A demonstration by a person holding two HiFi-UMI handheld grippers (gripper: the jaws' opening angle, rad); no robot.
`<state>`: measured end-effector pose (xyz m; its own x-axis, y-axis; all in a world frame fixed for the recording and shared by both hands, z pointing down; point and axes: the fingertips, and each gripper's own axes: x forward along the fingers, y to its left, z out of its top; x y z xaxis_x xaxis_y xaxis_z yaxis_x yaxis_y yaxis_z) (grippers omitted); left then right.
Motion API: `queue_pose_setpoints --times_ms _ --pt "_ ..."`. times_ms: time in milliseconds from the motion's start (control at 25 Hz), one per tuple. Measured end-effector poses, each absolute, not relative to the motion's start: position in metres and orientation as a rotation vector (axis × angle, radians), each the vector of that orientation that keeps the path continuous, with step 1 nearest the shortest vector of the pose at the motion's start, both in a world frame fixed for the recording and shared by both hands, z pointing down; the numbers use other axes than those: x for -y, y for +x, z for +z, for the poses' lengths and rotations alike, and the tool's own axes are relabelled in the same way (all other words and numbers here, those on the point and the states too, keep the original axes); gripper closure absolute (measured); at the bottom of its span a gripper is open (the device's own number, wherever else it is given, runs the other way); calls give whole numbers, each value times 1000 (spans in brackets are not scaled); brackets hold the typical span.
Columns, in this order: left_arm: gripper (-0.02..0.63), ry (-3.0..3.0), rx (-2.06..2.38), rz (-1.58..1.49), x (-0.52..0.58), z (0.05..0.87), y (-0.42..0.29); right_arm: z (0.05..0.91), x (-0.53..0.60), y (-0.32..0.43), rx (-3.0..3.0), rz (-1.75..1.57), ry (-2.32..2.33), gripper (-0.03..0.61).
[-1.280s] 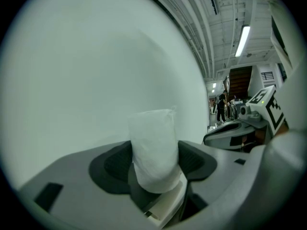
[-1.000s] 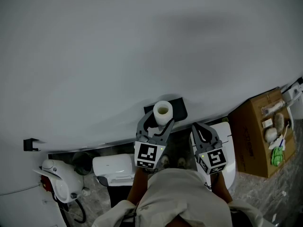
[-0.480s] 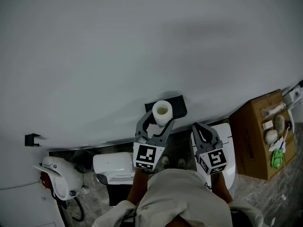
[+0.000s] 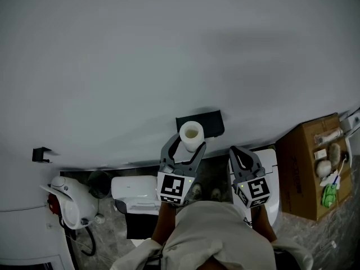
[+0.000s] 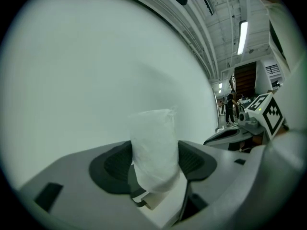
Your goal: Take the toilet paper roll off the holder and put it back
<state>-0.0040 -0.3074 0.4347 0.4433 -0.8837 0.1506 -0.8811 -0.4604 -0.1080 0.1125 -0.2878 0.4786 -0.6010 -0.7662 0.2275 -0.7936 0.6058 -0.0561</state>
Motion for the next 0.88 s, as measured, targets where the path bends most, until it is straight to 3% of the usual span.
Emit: queue_pose_setpoints --times_ms 880 --pt "318 -2539 -1811 -251 230 437 -29 469 242 86 2753 157 1111 581"
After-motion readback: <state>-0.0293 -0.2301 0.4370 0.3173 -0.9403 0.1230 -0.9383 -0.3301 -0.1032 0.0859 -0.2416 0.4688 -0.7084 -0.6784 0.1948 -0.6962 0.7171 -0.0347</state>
